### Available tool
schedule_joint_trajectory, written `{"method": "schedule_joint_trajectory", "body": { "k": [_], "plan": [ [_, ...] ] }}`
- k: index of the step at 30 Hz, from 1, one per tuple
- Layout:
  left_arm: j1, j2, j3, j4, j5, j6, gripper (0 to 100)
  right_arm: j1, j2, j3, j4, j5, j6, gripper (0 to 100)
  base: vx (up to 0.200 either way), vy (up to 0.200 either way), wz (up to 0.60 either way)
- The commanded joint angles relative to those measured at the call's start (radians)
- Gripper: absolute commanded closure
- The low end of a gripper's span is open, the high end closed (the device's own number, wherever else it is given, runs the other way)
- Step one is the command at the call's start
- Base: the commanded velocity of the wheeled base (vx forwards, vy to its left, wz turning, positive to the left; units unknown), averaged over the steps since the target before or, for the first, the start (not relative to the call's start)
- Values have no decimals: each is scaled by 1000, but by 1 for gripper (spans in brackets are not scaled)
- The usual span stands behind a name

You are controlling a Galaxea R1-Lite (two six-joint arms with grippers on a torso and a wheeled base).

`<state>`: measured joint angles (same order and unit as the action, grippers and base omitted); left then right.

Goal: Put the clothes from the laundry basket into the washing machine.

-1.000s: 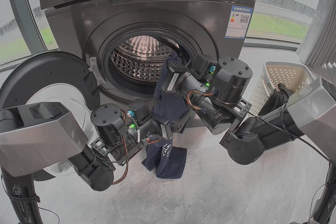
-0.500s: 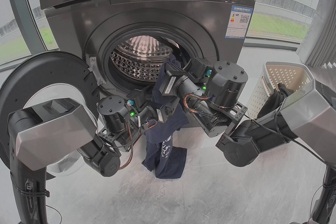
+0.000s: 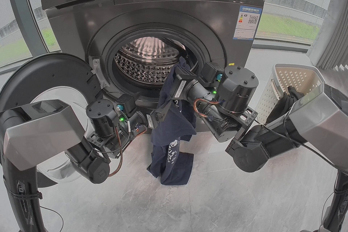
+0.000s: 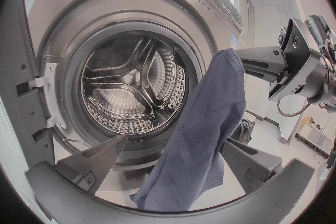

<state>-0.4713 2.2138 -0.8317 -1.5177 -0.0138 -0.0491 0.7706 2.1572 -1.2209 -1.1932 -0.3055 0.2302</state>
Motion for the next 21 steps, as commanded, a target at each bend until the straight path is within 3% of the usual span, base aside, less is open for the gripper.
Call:
{"method": "schedule_joint_trajectory", "body": {
  "k": [1, 8, 21],
  "plan": [
    [5, -43, 32, 1, -2, 3, 0, -2, 3, 0, 0, 0, 0, 100, 0, 0, 0],
    [-21, -60, 32, 13, -8, 18, 0, -2, 10, -8, 9, 0, -2, 100, 0, 0, 0],
    [-90, -36, -24, 34, -9, 18, 0, -2, 44, -19, 1, 0, -2, 100, 0, 0, 0]
  ]
}}
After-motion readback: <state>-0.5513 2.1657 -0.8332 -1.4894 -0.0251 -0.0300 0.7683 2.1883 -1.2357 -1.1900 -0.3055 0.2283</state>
